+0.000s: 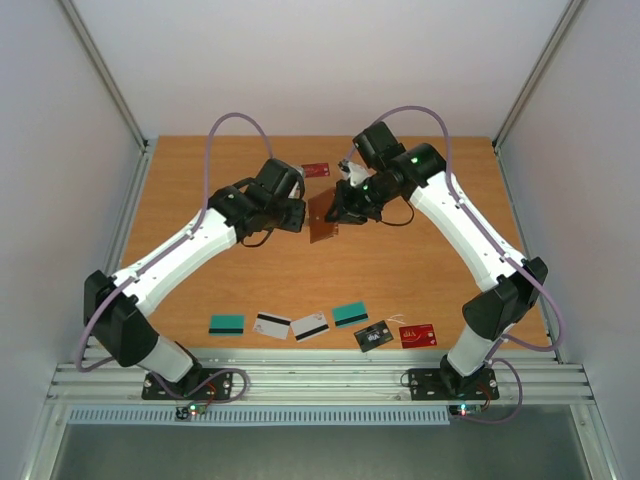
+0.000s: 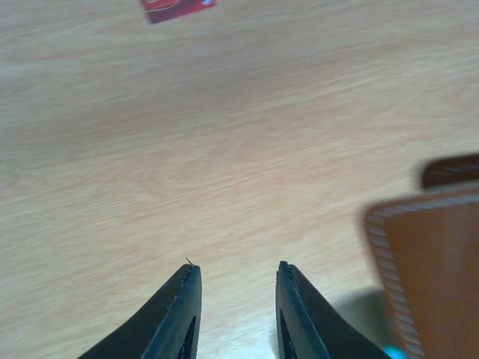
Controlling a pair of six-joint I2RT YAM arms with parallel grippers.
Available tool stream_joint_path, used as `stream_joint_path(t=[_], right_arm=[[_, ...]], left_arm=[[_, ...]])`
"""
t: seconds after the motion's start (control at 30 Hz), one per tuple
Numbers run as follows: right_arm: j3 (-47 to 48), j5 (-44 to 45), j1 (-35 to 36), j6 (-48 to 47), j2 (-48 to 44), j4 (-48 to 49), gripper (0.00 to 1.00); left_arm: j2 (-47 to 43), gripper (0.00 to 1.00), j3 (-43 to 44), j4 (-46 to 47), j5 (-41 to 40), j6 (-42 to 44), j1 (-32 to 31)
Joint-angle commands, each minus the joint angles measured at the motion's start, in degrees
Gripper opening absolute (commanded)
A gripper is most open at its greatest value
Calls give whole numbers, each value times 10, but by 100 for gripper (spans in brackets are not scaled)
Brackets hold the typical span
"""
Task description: Put the credit cards into the card holder
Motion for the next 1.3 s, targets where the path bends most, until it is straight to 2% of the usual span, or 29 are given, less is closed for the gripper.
stream_joint_path(t=[0.0,0.07,0.13,0.3,0.37,0.53,0.67,0.97,1.27], right_arm=[[16,-3,7,-6,-18,-30,1],[15,6,6,-16,-15,-38,1],[17,17,4,-28,-11,-48,1],[16,2,-16,-68,-2,-47,1],[33,-7,-26,-79,11,-56,1],[91,-22,-33,-102,40,-86,1],[78,-25,-33,-104,41,-81,1],[52,-40,-34,-66,20,-50,1],[28,-82,-34,-45,-13,-11,1]], left_arm=[[6,31,-4,-39,-83,-2,11],[-5,35,-11,-41,-65,-12,25],[-28,39,-31,-27,-11,-17,48],[-119,53,-120,72,233,-12,112],[-144,63,-156,112,307,-23,125],[-151,69,-160,139,397,-42,128],[-162,73,-179,201,421,-79,128],[-151,74,-165,206,370,-107,128],[-124,69,-155,244,406,-136,128]])
